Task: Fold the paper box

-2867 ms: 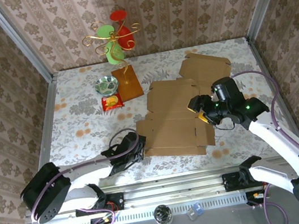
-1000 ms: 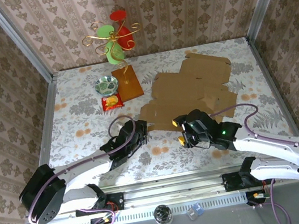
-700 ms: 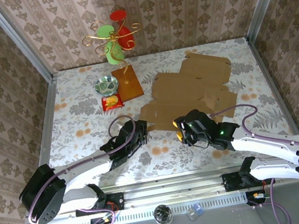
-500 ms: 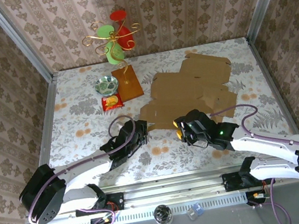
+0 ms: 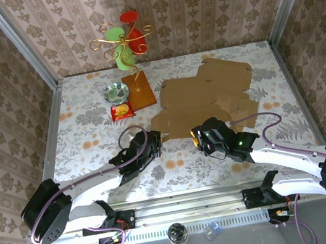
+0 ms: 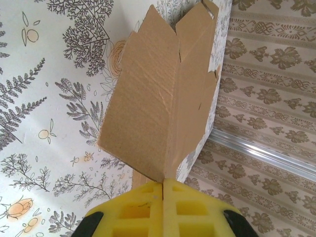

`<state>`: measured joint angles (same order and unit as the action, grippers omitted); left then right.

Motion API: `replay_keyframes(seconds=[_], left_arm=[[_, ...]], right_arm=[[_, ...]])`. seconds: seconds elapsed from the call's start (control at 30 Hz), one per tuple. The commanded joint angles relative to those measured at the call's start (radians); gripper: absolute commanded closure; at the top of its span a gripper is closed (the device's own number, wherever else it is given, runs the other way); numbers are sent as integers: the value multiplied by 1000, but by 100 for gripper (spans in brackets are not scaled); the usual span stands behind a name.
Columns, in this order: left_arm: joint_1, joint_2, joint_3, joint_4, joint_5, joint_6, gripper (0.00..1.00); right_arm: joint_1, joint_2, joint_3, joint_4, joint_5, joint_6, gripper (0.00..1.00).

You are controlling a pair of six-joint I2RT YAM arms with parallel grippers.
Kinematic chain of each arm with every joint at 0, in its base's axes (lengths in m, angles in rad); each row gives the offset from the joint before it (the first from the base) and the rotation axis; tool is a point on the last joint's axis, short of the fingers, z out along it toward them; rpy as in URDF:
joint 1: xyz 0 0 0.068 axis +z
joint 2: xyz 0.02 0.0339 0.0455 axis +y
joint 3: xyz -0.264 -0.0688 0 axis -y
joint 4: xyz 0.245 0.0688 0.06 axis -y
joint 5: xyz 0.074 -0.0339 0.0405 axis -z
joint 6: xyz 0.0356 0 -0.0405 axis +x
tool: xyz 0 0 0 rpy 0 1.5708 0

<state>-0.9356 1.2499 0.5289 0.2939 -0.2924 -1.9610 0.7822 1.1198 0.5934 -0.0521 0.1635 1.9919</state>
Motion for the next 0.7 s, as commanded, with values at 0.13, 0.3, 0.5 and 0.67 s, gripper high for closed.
replay_keyframes(seconds=[0.13, 0.3, 0.5, 0.67], left_arm=[[-5, 5, 29, 26, 7, -7, 100], [-6, 8, 30, 31, 9, -10, 100], [-6, 18, 36, 42, 13, -13, 100], [-7, 26, 40, 50, 16, -15, 100]], right_arm=[[-25, 36, 10, 33, 73, -28, 71], [-30, 44, 11, 54, 96, -37, 71], [-31, 53, 1, 114, 133, -60, 69], [-32, 55, -7, 160, 170, -88, 69]])
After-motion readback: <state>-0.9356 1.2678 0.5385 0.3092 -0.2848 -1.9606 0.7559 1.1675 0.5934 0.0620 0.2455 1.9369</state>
